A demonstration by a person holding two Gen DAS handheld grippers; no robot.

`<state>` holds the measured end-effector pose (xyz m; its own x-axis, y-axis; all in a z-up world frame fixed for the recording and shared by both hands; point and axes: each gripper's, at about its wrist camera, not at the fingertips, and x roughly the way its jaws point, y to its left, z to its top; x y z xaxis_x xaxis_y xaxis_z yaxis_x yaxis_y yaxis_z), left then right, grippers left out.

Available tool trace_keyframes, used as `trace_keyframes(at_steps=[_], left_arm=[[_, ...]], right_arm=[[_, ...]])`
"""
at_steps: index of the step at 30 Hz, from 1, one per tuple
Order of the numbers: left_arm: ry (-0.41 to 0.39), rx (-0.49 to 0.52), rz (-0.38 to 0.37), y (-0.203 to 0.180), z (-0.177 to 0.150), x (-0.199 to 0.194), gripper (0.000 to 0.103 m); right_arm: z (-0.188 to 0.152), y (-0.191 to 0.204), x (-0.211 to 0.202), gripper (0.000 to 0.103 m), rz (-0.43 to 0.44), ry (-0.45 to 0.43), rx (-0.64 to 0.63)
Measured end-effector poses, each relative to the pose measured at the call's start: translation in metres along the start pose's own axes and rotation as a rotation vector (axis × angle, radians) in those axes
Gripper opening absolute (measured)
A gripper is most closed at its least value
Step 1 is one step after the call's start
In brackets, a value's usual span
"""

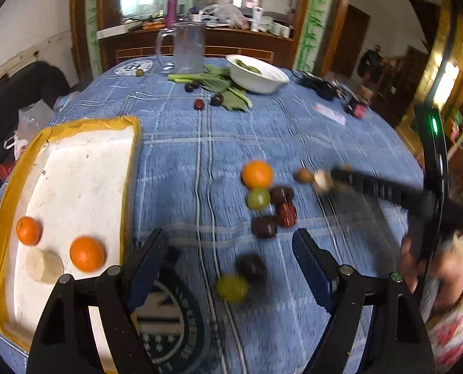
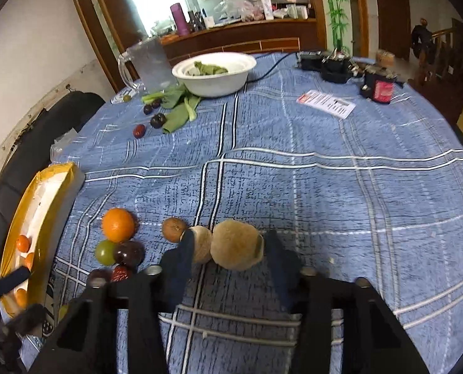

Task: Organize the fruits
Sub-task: 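Grasp a beige slice with the right tool while the left tool grasps a mandarin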

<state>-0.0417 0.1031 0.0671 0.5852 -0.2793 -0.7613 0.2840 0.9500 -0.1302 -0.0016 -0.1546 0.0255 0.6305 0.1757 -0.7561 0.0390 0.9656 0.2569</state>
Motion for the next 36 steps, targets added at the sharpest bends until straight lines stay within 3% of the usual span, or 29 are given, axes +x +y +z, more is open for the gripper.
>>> trace_keyframes(at_steps=[3, 6, 11, 13, 17, 20, 22, 24, 26, 36], left_arm=[[-0.014, -0.06, -0.016, 0.005, 0.022, 0.014, 0.081], [0.021, -0.09, -0.032, 0.002, 0.041, 0.043, 0.081], [0.067, -0.054, -0.004, -0.016, 0.054, 0.088, 0.078], [0.085, -0.042, -0.01, -0.02, 0.053, 0.099, 0.071], [0.115, -0.02, -0.003, -0.024, 0.049, 0.116, 0.069], [0.086, 0.006, 0.022, -0.025, 0.045, 0.115, 0.059], [0.071, 0.004, -0.004, -0.025, 0.044, 0.113, 0.042], [0.052, -0.004, -0.03, -0.024, 0.043, 0.108, 0.033], [0.022, -0.004, -0.008, -0.023, 0.041, 0.103, 0.033], [-0.073, -0.064, -0.042, -0.01, 0.043, 0.082, 0.033]], right_arm=[[0.0, 0.001, 0.004, 0.046, -0.012, 0.001, -0.024], [-0.001, -0.001, 0.008, 0.046, -0.005, -0.004, -0.022], [-0.003, -0.002, 0.007, 0.044, 0.001, -0.007, -0.032], [-0.003, -0.003, 0.004, 0.04, -0.004, -0.011, -0.034], [-0.004, -0.004, 0.003, 0.039, 0.007, -0.009, -0.025], [-0.005, -0.005, 0.003, 0.039, 0.011, -0.012, -0.021], [-0.005, -0.005, 0.002, 0.038, 0.013, -0.015, -0.012], [-0.006, -0.006, 0.0, 0.037, 0.018, -0.022, 0.002], [-0.006, -0.008, -0.005, 0.034, 0.029, -0.037, 0.017], [-0.007, -0.005, -0.014, 0.034, 0.036, -0.077, 0.023]])
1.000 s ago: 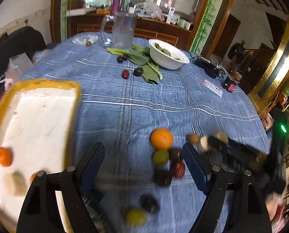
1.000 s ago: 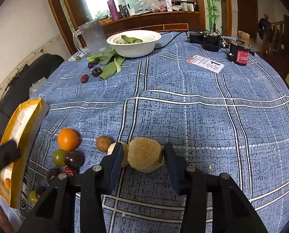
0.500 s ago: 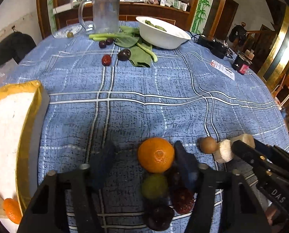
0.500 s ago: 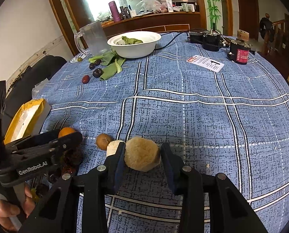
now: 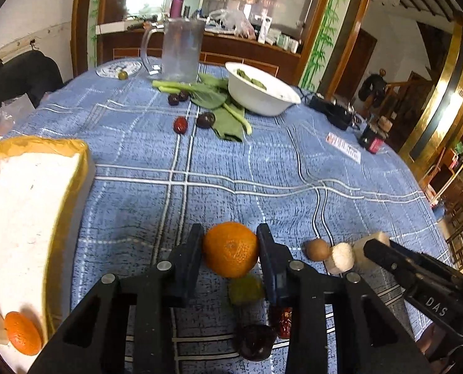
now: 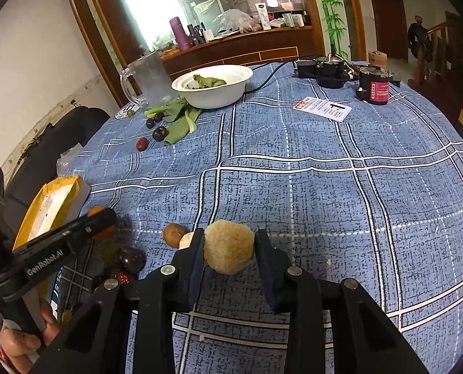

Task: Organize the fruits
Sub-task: 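Grasp a beige slice with the right tool while the left tool grasps a mandarin, then carry the slice and mandarin over the white tray and release both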

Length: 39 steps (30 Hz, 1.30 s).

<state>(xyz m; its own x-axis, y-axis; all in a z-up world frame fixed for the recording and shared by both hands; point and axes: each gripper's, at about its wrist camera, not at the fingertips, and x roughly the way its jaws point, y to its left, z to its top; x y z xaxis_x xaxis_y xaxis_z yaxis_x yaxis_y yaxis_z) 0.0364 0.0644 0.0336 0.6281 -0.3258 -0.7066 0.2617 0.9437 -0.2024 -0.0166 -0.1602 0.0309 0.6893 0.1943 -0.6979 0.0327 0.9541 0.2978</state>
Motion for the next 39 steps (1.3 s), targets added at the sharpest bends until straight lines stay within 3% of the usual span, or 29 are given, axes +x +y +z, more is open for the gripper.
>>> trace_keyframes(at_steps=[5, 11, 16, 21, 27, 34, 39], left_arm=[[-0.032, -0.078, -0.041, 0.014, 0.002, -0.021, 0.033], [-0.098, -0.228, -0.093, 0.048, -0.015, -0.078, 0.033], [-0.135, -0.313, -0.013, 0.096, -0.036, -0.127, 0.034], [-0.198, -0.429, 0.13, 0.157, -0.057, -0.171, 0.034], [-0.171, -0.51, 0.236, 0.203, -0.077, -0.178, 0.034], [-0.12, -0.512, 0.237, 0.215, -0.089, -0.163, 0.034], [-0.113, -0.445, 0.299, 0.204, -0.092, -0.156, 0.034]], right_arm=[[-0.002, 0.013, -0.008, 0.034, -0.004, -0.038, -0.05], [-0.008, 0.029, -0.015, 0.034, 0.018, -0.058, -0.098], [-0.013, 0.052, -0.022, 0.034, 0.116, -0.029, -0.09], [-0.02, 0.107, -0.024, 0.035, 0.242, 0.028, -0.136], [-0.026, 0.188, -0.008, 0.035, 0.341, 0.105, -0.237], [-0.034, 0.253, 0.02, 0.035, 0.347, 0.159, -0.323], [-0.031, 0.275, 0.048, 0.035, 0.308, 0.186, -0.341]])
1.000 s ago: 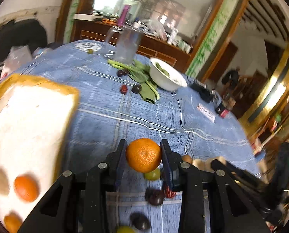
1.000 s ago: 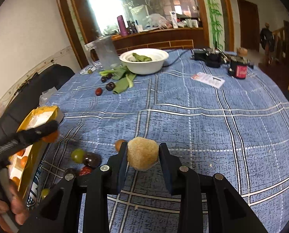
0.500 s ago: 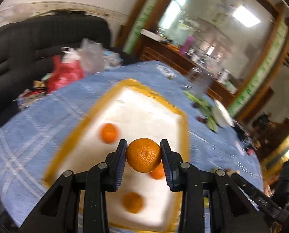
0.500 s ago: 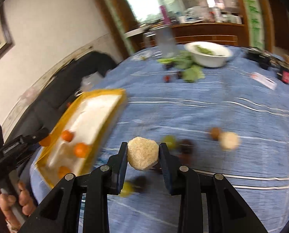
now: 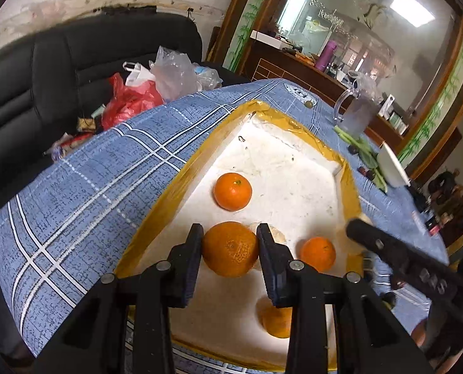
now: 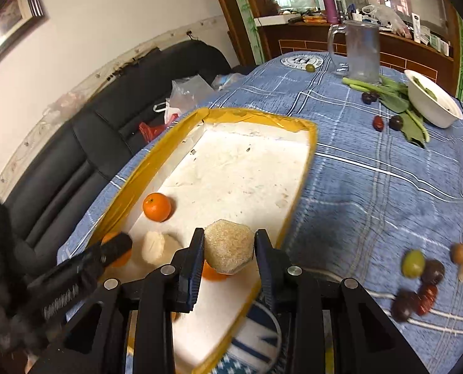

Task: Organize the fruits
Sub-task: 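Carry the slice and mandarin over the white tray and release both, then return both tools from the tray to the fruit on the tablecloth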

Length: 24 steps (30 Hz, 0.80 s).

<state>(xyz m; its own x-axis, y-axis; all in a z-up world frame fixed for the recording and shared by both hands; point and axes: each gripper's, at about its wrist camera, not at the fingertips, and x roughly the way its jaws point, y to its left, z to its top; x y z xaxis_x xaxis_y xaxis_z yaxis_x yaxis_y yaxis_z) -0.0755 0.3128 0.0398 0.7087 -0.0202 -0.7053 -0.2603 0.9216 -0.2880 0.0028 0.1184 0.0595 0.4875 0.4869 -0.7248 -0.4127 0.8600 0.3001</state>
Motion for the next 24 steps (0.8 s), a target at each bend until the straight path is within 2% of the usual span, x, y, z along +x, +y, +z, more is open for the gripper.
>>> trace_keyframes(at_steps=[9, 12, 15, 19, 24], left_arm=[[0.002, 0.015, 0.0, 0.001, 0.0, 0.002, 0.037], [-0.005, 0.007, -0.01, -0.001, 0.001, -0.001, 0.048], [-0.013, -0.002, -0.006, -0.003, 0.001, -0.004, 0.076], [-0.012, -0.042, -0.004, 0.002, 0.003, -0.009, 0.078], [-0.04, -0.084, -0.014, 0.006, 0.006, -0.027, 0.078]], right_arm=[[0.012, 0.005, 0.032, 0.036, -0.053, 0.038, -0.024], [0.013, 0.003, 0.033, 0.036, -0.055, 0.034, -0.02], [0.013, 0.0, 0.03, 0.036, -0.041, 0.036, -0.001], [0.012, -0.006, 0.008, 0.037, -0.018, -0.002, 0.018], [0.002, -0.026, -0.031, 0.047, -0.008, -0.055, 0.053]])
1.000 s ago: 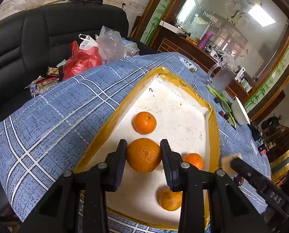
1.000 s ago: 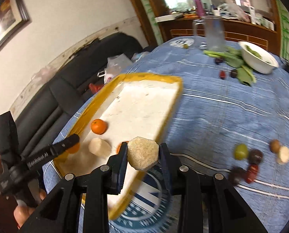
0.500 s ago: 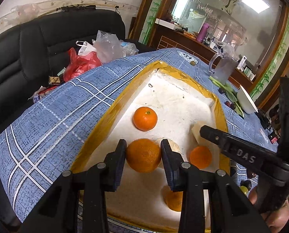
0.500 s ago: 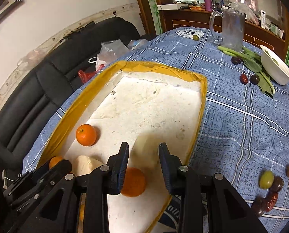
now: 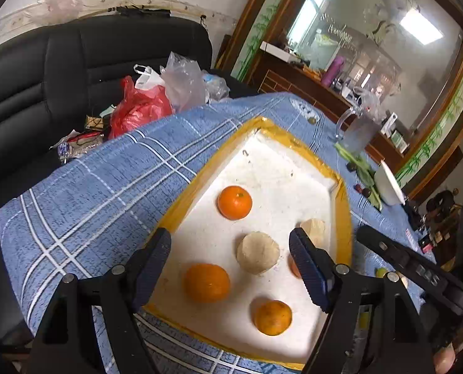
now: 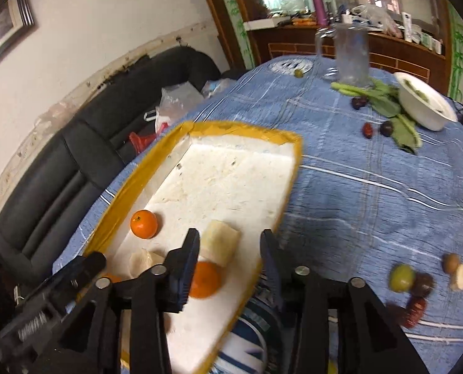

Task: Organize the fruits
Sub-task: 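Return both tools from the tray to the fruit on the tablecloth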

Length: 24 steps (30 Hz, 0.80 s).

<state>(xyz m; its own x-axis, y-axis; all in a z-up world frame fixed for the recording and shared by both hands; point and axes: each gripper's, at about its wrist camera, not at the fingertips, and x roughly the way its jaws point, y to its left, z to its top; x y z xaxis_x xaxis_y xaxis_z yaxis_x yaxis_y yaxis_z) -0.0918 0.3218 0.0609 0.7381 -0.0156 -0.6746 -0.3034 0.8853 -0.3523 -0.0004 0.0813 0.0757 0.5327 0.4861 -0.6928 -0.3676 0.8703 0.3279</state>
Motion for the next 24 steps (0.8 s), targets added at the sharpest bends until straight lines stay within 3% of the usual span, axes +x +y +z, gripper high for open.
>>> trace_keyframes(at_steps=[5, 13, 18, 24], left_arm=[[-0.022, 0.019, -0.029, -0.012, 0.0, -0.016, 0.079], [-0.007, 0.11, -0.069, -0.055, -0.014, -0.022, 0.08], [0.034, 0.217, -0.109, -0.096, -0.033, -0.018, 0.08], [0.082, 0.345, -0.141, -0.137, -0.057, -0.012, 0.08]], right_arm=[[-0.017, -0.044, -0.045, 0.047, -0.03, -0.04, 0.059], [-0.052, -0.142, -0.113, 0.054, -0.175, -0.102, 0.214], [-0.066, -0.175, -0.124, 0.053, -0.194, -0.101, 0.276], [-0.067, -0.188, -0.117, 0.053, -0.194, -0.082, 0.292]])
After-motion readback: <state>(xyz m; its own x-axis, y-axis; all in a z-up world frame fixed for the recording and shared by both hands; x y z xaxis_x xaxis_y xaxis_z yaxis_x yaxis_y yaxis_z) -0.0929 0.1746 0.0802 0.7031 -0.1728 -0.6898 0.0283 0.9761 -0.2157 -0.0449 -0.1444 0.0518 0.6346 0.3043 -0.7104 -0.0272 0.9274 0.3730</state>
